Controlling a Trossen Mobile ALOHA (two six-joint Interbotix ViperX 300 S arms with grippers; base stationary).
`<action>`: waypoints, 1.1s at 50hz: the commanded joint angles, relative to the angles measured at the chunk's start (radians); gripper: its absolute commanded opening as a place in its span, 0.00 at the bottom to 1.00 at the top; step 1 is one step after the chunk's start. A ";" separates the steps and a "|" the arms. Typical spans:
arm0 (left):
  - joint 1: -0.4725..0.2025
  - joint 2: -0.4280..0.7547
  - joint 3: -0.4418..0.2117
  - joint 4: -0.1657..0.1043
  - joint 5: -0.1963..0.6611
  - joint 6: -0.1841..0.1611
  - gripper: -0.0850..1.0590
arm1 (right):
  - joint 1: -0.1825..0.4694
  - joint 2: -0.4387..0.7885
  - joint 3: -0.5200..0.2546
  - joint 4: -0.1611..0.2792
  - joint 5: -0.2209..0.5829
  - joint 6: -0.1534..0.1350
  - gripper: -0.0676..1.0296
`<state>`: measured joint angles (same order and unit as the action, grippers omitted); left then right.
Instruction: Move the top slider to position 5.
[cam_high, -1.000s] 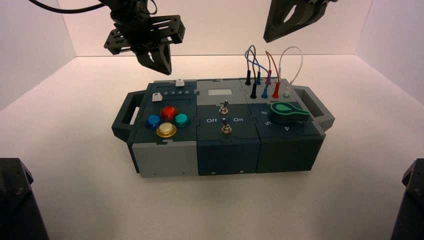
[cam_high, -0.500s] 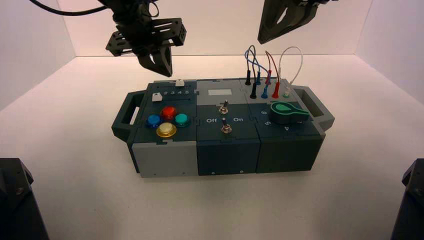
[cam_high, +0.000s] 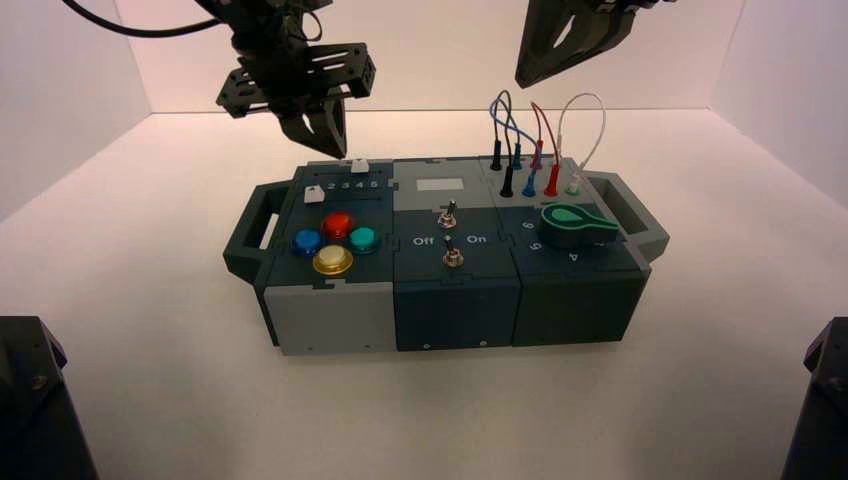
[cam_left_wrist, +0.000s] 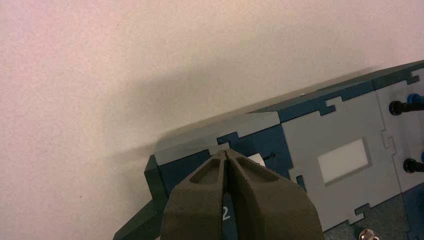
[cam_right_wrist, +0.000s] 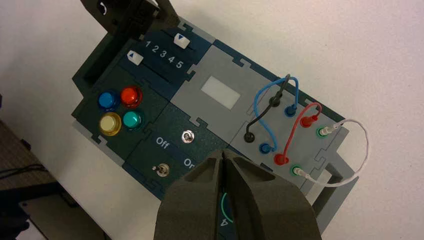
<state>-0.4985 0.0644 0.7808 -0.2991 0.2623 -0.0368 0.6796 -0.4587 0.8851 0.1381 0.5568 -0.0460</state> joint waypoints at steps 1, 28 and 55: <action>-0.002 -0.014 -0.021 -0.005 -0.002 -0.005 0.05 | 0.006 0.000 -0.032 0.003 0.002 -0.008 0.04; -0.017 0.005 -0.037 -0.025 0.034 -0.006 0.05 | 0.035 0.026 -0.038 0.002 0.006 -0.002 0.04; -0.067 0.057 -0.089 -0.029 0.077 -0.006 0.05 | 0.035 -0.003 -0.029 0.003 0.025 0.000 0.04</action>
<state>-0.5507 0.1319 0.7072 -0.3252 0.3344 -0.0414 0.7072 -0.4418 0.8790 0.1365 0.5844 -0.0445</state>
